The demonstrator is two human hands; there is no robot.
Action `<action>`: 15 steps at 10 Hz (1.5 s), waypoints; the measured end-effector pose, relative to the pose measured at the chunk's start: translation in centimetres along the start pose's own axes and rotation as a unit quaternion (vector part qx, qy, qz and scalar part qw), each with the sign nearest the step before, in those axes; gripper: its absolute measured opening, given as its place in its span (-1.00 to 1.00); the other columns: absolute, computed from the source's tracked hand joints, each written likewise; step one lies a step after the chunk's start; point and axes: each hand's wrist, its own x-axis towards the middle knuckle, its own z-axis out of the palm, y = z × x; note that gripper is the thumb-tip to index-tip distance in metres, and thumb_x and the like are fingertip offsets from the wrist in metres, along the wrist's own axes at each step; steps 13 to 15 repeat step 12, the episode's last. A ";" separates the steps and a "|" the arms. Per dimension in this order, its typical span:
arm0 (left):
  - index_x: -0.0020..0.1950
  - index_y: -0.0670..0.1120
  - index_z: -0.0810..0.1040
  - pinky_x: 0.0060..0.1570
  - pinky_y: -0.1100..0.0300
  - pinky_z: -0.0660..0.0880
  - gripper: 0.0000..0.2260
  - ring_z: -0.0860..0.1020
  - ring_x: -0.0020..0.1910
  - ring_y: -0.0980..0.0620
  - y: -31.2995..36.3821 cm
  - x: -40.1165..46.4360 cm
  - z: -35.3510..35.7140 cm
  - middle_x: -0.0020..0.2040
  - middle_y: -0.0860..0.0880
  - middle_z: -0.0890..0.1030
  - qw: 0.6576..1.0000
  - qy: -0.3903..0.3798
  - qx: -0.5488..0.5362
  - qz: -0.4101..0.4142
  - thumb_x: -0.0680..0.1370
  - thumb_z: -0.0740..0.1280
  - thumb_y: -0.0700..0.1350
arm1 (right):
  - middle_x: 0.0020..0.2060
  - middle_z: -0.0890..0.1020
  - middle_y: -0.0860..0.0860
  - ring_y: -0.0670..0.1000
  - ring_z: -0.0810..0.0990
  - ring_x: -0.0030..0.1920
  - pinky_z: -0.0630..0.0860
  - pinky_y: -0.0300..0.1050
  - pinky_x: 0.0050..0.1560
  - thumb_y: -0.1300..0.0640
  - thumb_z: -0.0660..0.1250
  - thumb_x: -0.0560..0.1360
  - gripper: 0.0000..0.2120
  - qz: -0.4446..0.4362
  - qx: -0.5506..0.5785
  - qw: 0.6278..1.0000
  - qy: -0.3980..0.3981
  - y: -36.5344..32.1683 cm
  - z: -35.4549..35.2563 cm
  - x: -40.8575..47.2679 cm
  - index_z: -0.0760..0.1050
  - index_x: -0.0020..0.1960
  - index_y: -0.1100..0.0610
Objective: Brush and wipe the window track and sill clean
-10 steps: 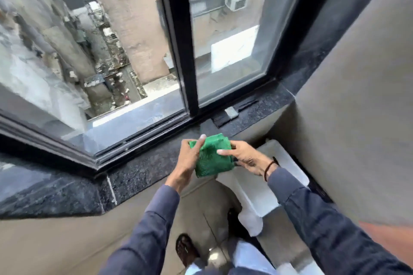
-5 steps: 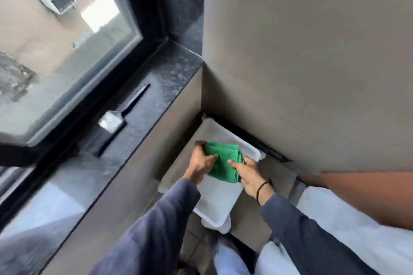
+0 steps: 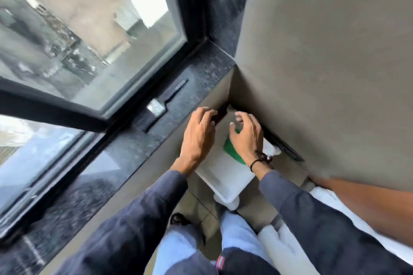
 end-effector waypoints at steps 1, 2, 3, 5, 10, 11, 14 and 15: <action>0.22 -0.16 0.53 0.17 -0.02 0.49 -0.70 0.52 0.14 -0.17 -1.0 0.6 -6.5 0.20 -0.17 0.55 0.990 0.118 0.076 0.000 0.49 0.32 -0.26 | 0.01 0.67 0.09 0.17 0.61 0.04 0.55 0.06 0.13 0.18 0.37 0.46 -0.68 -0.220 -0.010 0.975 0.013 -8.2 -0.1 2.6 0.61 0.21 0.14; 0.34 -0.17 0.47 0.26 -0.07 0.46 -0.55 0.47 0.25 -0.21 -3.4 0.5 -10.2 0.29 -0.22 0.50 0.982 0.082 0.148 -0.085 0.46 0.36 -0.15 | 0.19 0.64 0.08 0.13 0.58 0.22 0.48 0.06 0.26 0.17 0.38 0.46 -0.54 -0.350 -0.104 0.930 -0.038 -13.3 1.8 4.9 0.53 0.36 0.12; 0.43 -0.14 0.39 0.22 -0.16 0.48 -0.49 0.46 0.21 -0.28 -5.2 0.2 -11.5 0.30 -0.26 0.46 0.972 -0.019 0.182 -0.144 0.48 0.34 -0.11 | 0.39 0.51 0.04 0.11 0.41 0.45 0.23 0.16 0.51 0.16 0.31 0.54 -0.49 -0.382 -0.253 0.871 -0.177 -15.4 4.1 6.5 0.39 0.49 0.05; 0.30 -0.13 0.45 -0.02 -0.12 0.54 -0.47 0.54 -0.02 -0.22 -5.5 0.8 -12.1 0.09 -0.18 0.59 0.970 -0.088 0.222 -0.053 0.34 0.38 -0.07 | 0.08 0.57 0.08 0.14 0.53 0.15 0.45 0.08 0.13 0.05 0.32 0.53 -0.79 -0.426 -0.297 0.833 -0.192 -13.0 2.2 6.3 0.55 0.13 0.09; 0.20 -0.06 0.51 0.22 -0.03 0.43 -0.72 0.56 0.12 -0.17 -8.5 -6.0 11.7 0.18 -0.09 0.57 0.862 -0.380 0.296 0.161 0.50 0.25 -0.20 | -0.07 0.63 0.16 0.24 0.64 -0.05 0.56 0.03 -0.11 0.08 0.36 0.39 -0.76 -0.080 -0.288 0.897 -0.325 12.5 8.0 -6.5 0.57 -0.05 0.24; 0.24 -0.08 0.50 0.22 -0.07 0.46 -0.70 0.54 0.17 -0.18 -10.9 -7.0 13.7 0.23 -0.11 0.53 0.866 -0.383 0.293 0.133 0.51 0.26 -0.23 | -0.06 0.65 0.17 0.23 0.65 -0.04 0.59 0.05 -0.09 0.12 0.37 0.42 -0.79 -0.071 -0.283 0.909 -0.299 14.1 10.4 -7.6 0.58 -0.02 0.23; 0.30 -0.12 0.48 0.23 -0.08 0.48 -0.67 0.51 0.23 -0.18 -11.1 -7.4 12.9 0.32 -0.13 0.47 0.876 -0.362 0.284 0.142 0.53 0.26 -0.23 | -0.04 0.63 0.14 0.19 0.64 -0.02 0.58 0.02 -0.11 0.05 0.36 0.46 -0.74 -0.061 -0.273 0.927 -0.250 13.9 9.8 -8.5 0.55 0.06 0.19; 0.30 -0.12 0.48 0.23 -0.08 0.48 -0.67 0.51 0.23 -0.18 -11.1 -7.4 12.9 0.32 -0.13 0.47 0.876 -0.362 0.284 0.142 0.53 0.26 -0.23 | -0.04 0.63 0.14 0.19 0.64 -0.02 0.58 0.02 -0.11 0.05 0.36 0.46 -0.74 -0.061 -0.273 0.927 -0.250 13.9 9.8 -8.5 0.55 0.06 0.19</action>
